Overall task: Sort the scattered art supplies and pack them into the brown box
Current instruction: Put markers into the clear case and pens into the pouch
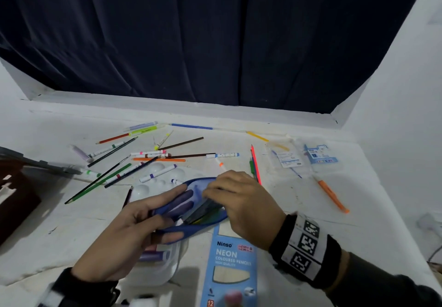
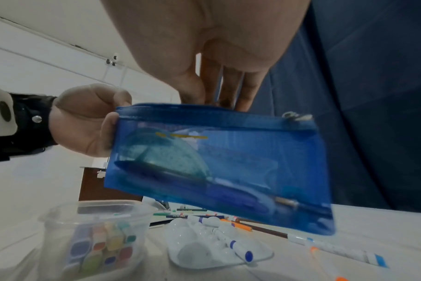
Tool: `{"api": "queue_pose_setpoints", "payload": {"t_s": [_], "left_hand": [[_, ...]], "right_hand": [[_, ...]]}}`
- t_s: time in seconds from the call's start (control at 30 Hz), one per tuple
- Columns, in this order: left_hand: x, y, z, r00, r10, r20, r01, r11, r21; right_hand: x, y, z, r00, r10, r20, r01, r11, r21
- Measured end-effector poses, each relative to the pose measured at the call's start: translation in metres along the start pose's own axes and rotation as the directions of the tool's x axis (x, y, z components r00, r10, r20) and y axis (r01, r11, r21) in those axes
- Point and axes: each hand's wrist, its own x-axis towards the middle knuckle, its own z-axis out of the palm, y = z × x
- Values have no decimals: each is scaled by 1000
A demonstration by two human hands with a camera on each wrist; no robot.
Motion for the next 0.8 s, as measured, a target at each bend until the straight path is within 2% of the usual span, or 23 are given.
{"api": "queue_pose_setpoints", "payload": {"t_s": [0.13, 0.2, 0.3, 0.37, 0.43, 0.5, 0.53, 0.6, 0.63, 0.67, 0.7, 0.8], "left_hand": [[6, 3, 6, 1000, 30, 4, -30, 999, -11], [6, 3, 2, 999, 45, -8, -45, 998, -36], [5, 0, -7, 998, 48, -29, -50, 997, -61], [5, -1, -12, 998, 43, -51, -47, 996, -71], [4, -2, -16, 997, 47, -55, -51, 996, -66], [3, -2, -18, 997, 55, -54, -59, 997, -59], [2, -1, -19, 997, 58, -55, -62, 996, -59], [2, -1, -19, 997, 60, -55, -63, 996, -65], [2, -1, -19, 997, 61, -49, -64, 996, -64], [1, -1, -19, 997, 62, -46, -65, 996, -57], [1, -1, -18, 997, 65, -42, -67, 996, -51], [-1, -1, -18, 997, 65, -39, -67, 997, -49]], "right_hand": [[4, 5, 6, 1000, 30, 5, -31, 987, 159], [9, 12, 1, 991, 103, -85, -78, 963, 257], [17, 37, -14, 914, 273, -301, -157, 920, 359], [14, 68, -15, 886, 332, -325, -229, 921, 315], [3, 102, -4, 916, 367, -164, -337, 923, 187], [-10, 128, 10, 911, 404, 83, -407, 913, 20], [-16, 136, 16, 882, 423, 209, -421, 905, -55], [-24, 142, 25, 782, 440, 442, -395, 898, -196], [-26, 142, 28, 732, 442, 519, -367, 897, -246], [-27, 142, 30, 704, 443, 555, -349, 897, -273], [-27, 141, 31, 705, 439, 557, -335, 898, -283], [-23, 143, 34, 748, 400, 529, -277, 913, -299]]}}
